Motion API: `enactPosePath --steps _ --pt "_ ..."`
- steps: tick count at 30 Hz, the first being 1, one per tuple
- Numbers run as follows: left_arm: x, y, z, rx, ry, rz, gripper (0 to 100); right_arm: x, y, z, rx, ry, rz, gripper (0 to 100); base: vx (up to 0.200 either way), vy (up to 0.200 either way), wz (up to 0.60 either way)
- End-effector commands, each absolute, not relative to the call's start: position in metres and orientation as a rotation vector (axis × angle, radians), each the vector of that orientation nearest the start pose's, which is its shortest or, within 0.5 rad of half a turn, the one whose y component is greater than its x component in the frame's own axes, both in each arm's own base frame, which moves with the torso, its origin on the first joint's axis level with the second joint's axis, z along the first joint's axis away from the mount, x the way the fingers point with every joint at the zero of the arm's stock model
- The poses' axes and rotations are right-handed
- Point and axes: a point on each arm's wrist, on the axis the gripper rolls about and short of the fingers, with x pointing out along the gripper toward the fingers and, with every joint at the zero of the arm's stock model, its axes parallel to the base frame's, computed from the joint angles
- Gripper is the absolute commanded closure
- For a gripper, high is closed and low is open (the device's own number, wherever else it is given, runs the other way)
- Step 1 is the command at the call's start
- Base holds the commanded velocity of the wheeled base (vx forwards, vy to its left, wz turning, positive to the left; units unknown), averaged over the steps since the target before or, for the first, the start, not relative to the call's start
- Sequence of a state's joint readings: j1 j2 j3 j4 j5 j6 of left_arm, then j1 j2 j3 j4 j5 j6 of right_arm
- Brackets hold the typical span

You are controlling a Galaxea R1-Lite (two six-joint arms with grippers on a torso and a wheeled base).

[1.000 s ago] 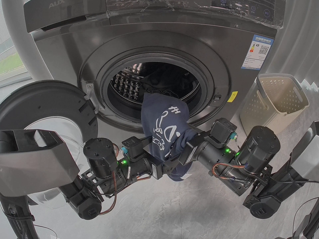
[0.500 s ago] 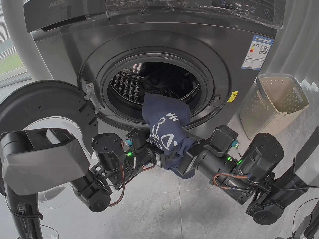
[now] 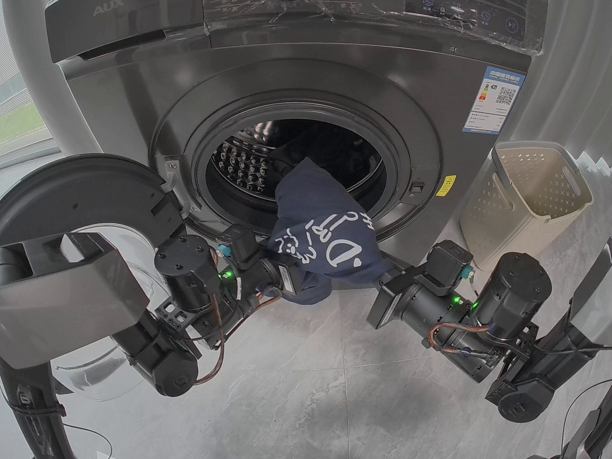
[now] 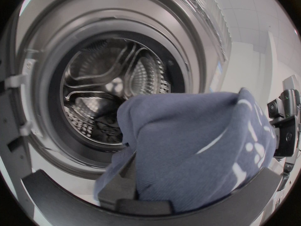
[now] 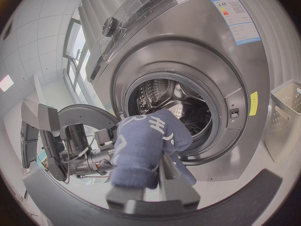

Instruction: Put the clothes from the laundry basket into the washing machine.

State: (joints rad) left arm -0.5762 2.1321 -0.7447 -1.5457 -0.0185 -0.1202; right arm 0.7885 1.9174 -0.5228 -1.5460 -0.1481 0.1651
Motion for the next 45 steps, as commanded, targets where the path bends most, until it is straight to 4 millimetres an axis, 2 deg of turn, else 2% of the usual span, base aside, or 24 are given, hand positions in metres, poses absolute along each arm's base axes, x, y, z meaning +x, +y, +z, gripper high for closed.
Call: enactPosePath --steps 1,3,5,7,11,12,15,18,24,27,31,37,41,45 --pt "0.294 -0.193 0.13 -0.171 -0.151 -0.609 100 0.219 0.219 0.143 0.238 -0.099 0.658 0 0.0 0.0 0.0" --pt "0.289 -0.188 0.133 -0.172 -0.151 -0.606 100 0.212 0.217 0.14 0.225 -0.081 0.676 0 0.0 0.0 0.0" --pt "0.283 -0.182 0.135 -0.166 -0.144 -0.601 100 0.201 0.206 0.134 0.19 -0.04 0.685 0 0.0 0.0 0.0" --pt "0.27 -0.174 0.138 -0.167 -0.131 -0.604 100 0.187 0.192 0.125 0.143 0.005 0.72 0 0.0 0.0 0.0" --pt "0.249 -0.164 0.142 -0.172 -0.107 -0.628 100 0.175 0.181 0.113 0.101 0.069 0.752 0 0.0 0.0 0.0" --pt "0.236 -0.157 0.142 -0.165 -0.088 -0.65 100 0.169 0.174 0.109 0.086 0.1 0.753 0 0.0 0.0 0.0" --pt "0.209 -0.148 0.138 -0.155 -0.043 -0.706 100 0.167 0.166 0.107 0.074 0.108 0.739 0 0.0 0.0 0.0" --pt "0.191 -0.14 0.133 -0.145 -0.002 -0.737 100 0.167 0.159 0.105 0.053 0.119 0.719 0 0.0 0.0 0.0" --pt "0.19 -0.14 0.131 -0.142 0.007 -0.744 100 0.185 0.137 0.1 0.057 0.136 0.593 0 0.0 0.0 0.0" --pt "0.189 -0.14 0.132 -0.142 0.004 -0.746 100 0.188 0.134 0.099 0.054 0.142 0.571 0 0.0 0.0 0.0" --pt "0.187 -0.142 0.134 -0.143 -0.005 -0.757 100 0.192 0.136 0.101 0.061 0.128 0.569 0 0.0 0.0 0.0" --pt "0.186 -0.142 0.13 -0.138 0.011 -0.759 100 0.195 0.142 0.094 0.058 0.154 0.578 0 0.0 0.0 0.0" --pt "0.187 -0.143 0.131 -0.139 0.01 -0.759 100 0.207 0.146 0.101 0.077 0.108 0.565 0 0.0 0.0 0.0" --pt "0.188 -0.143 0.131 -0.139 0.01 -0.759 100 0.207 0.147 0.1 0.079 0.109 0.567 0 0.0 0.0 0.0"
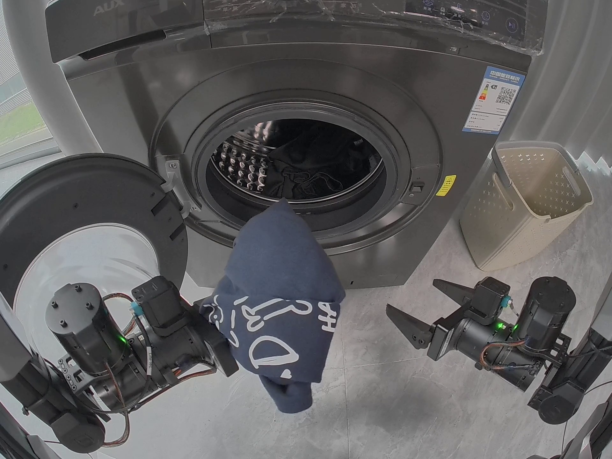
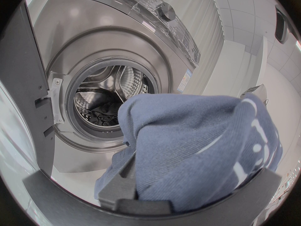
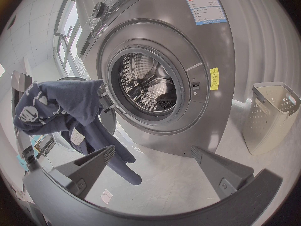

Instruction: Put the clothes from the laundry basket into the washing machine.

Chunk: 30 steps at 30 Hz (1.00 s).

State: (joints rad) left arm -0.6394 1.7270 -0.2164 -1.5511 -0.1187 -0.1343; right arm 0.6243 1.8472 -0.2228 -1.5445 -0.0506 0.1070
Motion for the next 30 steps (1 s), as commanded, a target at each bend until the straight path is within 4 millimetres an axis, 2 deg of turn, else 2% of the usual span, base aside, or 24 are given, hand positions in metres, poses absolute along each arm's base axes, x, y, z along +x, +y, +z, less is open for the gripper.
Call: enactPosePath --steps 1,11,30 --pt "0.187 -0.143 0.131 -0.139 0.01 -0.759 100 0.208 0.148 0.099 0.077 0.113 0.567 0 0.0 0.0 0.0" --pt "0.187 -0.143 0.13 -0.139 0.013 -0.761 100 0.205 0.15 0.099 0.078 0.117 0.569 0 0.0 0.0 0.0" --pt "0.187 -0.146 0.126 -0.138 0.034 -0.772 100 0.196 0.15 0.095 0.07 0.144 0.59 0 0.2 0.0 0.0"
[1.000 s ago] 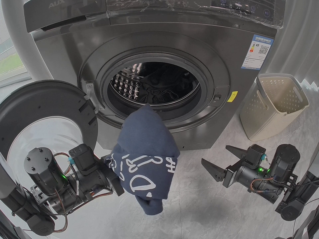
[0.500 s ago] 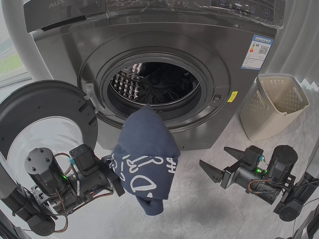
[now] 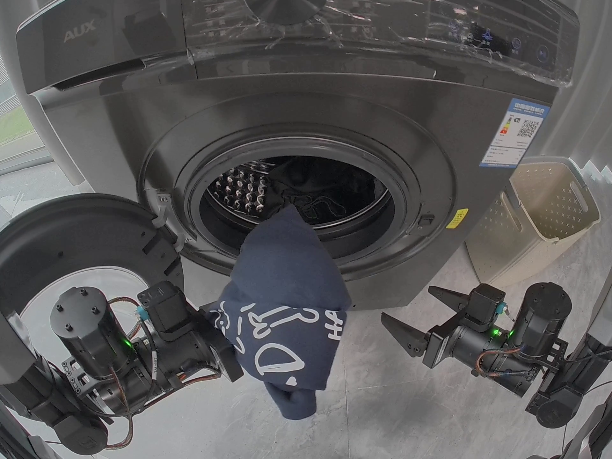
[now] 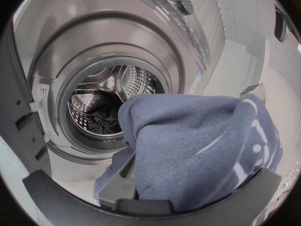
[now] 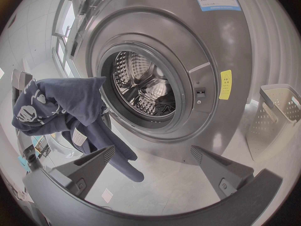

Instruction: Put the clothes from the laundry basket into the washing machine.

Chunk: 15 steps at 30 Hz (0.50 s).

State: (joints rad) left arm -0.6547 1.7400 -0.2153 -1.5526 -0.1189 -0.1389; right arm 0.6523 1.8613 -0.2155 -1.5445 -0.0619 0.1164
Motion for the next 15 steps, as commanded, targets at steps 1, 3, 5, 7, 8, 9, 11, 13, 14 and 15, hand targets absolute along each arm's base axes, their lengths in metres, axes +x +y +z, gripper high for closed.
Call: enactPosePath --steps 1,3,5,7,8,9,11,13,14,15 --pt "0.187 -0.147 0.126 -0.138 0.034 -0.773 100 0.191 0.15 0.092 0.063 0.162 0.604 0 0.2 0.0 0.0" --pt "0.186 -0.147 0.125 -0.138 0.036 -0.776 100 0.18 0.149 0.089 0.045 0.187 0.634 0 0.1 0.0 0.0" --pt "0.186 -0.147 0.125 -0.137 0.038 -0.776 100 0.168 0.149 0.086 0.029 0.214 0.669 0 0.0 0.0 0.0" --pt "0.186 -0.147 0.125 -0.135 0.039 -0.778 100 0.157 0.15 0.082 0.01 0.241 0.703 0 0.0 0.0 0.0" --pt "0.186 -0.148 0.125 -0.136 0.037 -0.779 100 0.154 0.15 0.081 0.005 0.25 0.716 0 0.0 0.0 0.0" --pt "0.185 -0.149 0.125 -0.132 0.034 -0.785 100 0.15 0.152 0.08 -0.001 0.257 0.734 0 0.0 0.0 0.0" --pt "0.184 -0.153 0.126 -0.133 0.032 -0.796 100 0.148 0.154 0.08 -0.001 0.258 0.746 0 0.0 0.0 0.0" --pt "0.181 -0.157 0.126 -0.154 0.043 -0.813 100 0.148 0.153 0.082 -0.001 0.246 0.743 0 0.0 0.0 0.0" --pt "0.181 -0.16 0.125 -0.166 0.052 -0.82 100 0.148 0.152 0.085 0.005 0.233 0.741 0 0.0 0.0 0.0" --pt "0.183 -0.162 0.122 -0.175 0.066 -0.819 100 0.148 0.151 0.087 0.009 0.222 0.737 0 0.0 0.0 0.0"
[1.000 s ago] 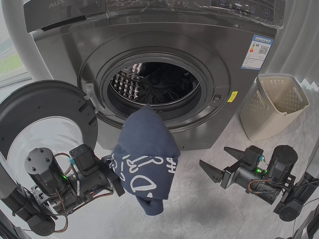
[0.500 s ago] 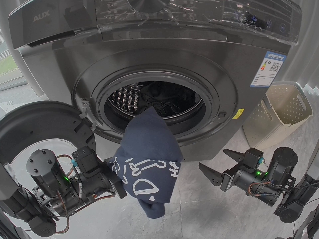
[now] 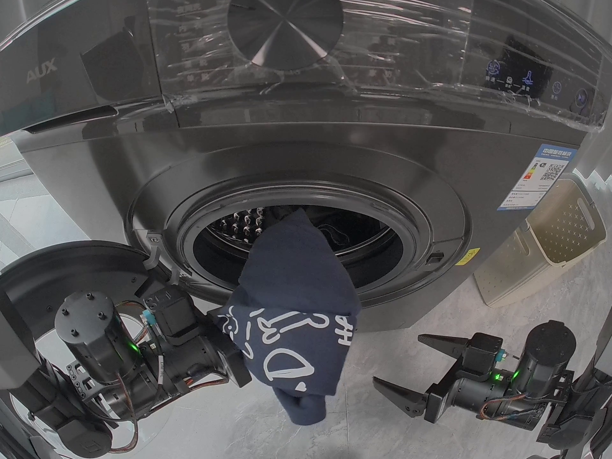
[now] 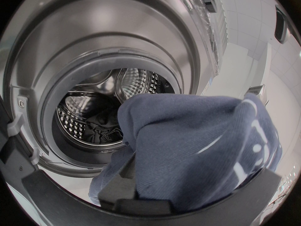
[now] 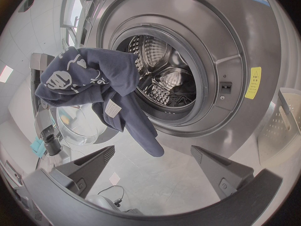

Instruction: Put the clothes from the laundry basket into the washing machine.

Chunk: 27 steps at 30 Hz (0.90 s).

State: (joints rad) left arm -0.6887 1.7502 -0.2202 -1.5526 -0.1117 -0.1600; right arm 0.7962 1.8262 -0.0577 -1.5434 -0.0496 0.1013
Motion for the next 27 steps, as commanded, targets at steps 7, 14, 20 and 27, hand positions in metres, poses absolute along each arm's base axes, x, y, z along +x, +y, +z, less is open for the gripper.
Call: enactPosePath --steps 7,14,20,27 --pt "0.217 -0.191 0.104 -0.171 0.08 -0.742 100 0.146 0.151 0.09 0.013 0.209 0.743 0 0.0 0.0 0.0" --pt "0.246 -0.211 0.078 -0.141 0.101 -0.705 100 0.148 0.149 0.091 0.014 0.204 0.733 0 0.0 0.0 0.0" --pt "0.291 -0.228 0.072 -0.165 0.016 -0.655 100 0.148 0.15 0.091 0.008 0.202 0.735 0 0.0 0.0 0.0" --pt "0.33 -0.241 0.067 -0.189 -0.06 -0.628 100 0.147 0.152 0.092 0.009 0.195 0.743 0 0.0 0.0 0.0"
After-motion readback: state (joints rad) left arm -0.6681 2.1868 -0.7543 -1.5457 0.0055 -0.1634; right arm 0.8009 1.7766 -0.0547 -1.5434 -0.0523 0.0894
